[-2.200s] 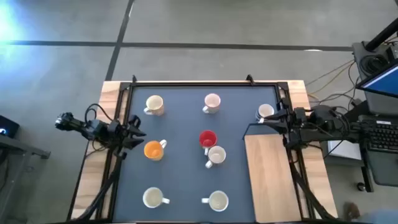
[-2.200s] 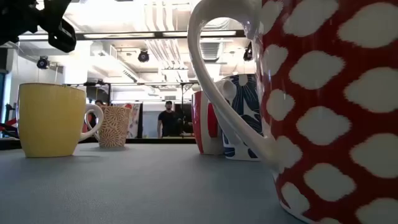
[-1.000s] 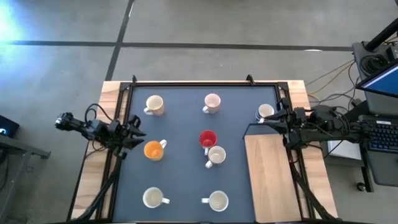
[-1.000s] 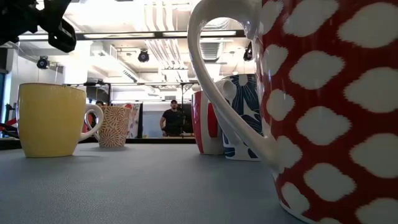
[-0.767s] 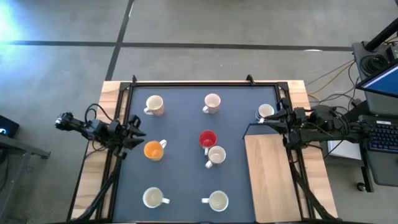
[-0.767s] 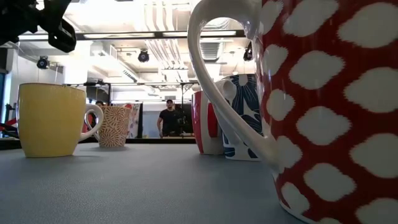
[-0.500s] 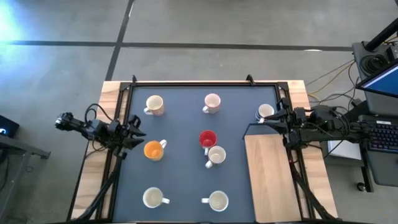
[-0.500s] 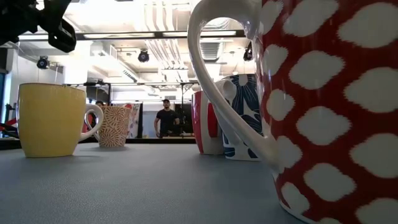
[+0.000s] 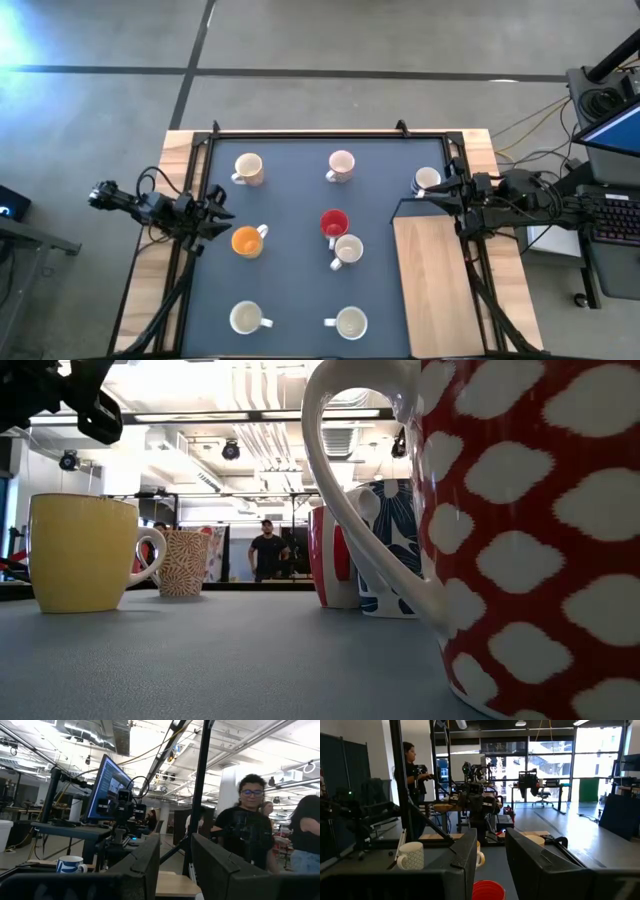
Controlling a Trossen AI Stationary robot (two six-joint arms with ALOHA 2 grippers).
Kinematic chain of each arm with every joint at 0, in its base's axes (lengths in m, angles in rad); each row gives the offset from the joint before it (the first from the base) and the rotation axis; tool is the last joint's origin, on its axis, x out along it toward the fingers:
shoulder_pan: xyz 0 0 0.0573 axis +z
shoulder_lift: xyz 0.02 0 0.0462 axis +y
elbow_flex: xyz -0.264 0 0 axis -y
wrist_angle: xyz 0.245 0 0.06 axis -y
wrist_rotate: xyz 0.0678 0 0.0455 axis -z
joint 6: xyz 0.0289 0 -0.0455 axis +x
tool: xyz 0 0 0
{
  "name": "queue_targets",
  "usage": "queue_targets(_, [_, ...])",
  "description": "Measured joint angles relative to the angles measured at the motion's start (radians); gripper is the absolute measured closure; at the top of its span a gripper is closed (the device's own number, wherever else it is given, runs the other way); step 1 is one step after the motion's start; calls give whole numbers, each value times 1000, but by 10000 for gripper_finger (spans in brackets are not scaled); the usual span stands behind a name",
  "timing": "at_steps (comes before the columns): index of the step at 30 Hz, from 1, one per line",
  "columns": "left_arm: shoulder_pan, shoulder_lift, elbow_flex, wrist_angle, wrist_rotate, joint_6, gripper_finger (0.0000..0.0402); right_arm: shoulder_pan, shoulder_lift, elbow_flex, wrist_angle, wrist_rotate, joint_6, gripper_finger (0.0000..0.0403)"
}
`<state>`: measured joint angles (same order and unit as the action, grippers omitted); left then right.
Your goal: Place coffee mugs
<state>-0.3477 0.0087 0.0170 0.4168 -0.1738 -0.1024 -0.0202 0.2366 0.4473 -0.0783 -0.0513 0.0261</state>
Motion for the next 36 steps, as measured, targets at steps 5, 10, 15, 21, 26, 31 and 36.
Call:
queue_targets(5, [0, 0, 0, 0, 0, 0, 306, 0, 0, 0, 0, 0, 0, 312])
queue_targets(10, [0, 0, 0, 0, 0, 0, 306, 0, 0, 0, 0, 0, 0, 312])
queue_targets(15, [0, 0, 0, 0, 0, 0, 306, 0, 0, 0, 0, 0, 0, 312])
queue_targets(21, [0, 0, 0, 0, 0, 0, 306, 0, 0, 0, 8, 0, -16, 312])
queue_targets(26, [0, 0, 0, 0, 0, 0, 306, 0, 1, 0, 9, 0, -22, 312])
queue_targets(31, [0, 0, 0, 0, 0, 0, 306, 0, 25, 0, 42, 0, -19, 312])
queue_targets(36, [0, 0, 0, 0, 0, 0, 306, 0, 72, 0, 116, 36, 37, 312])
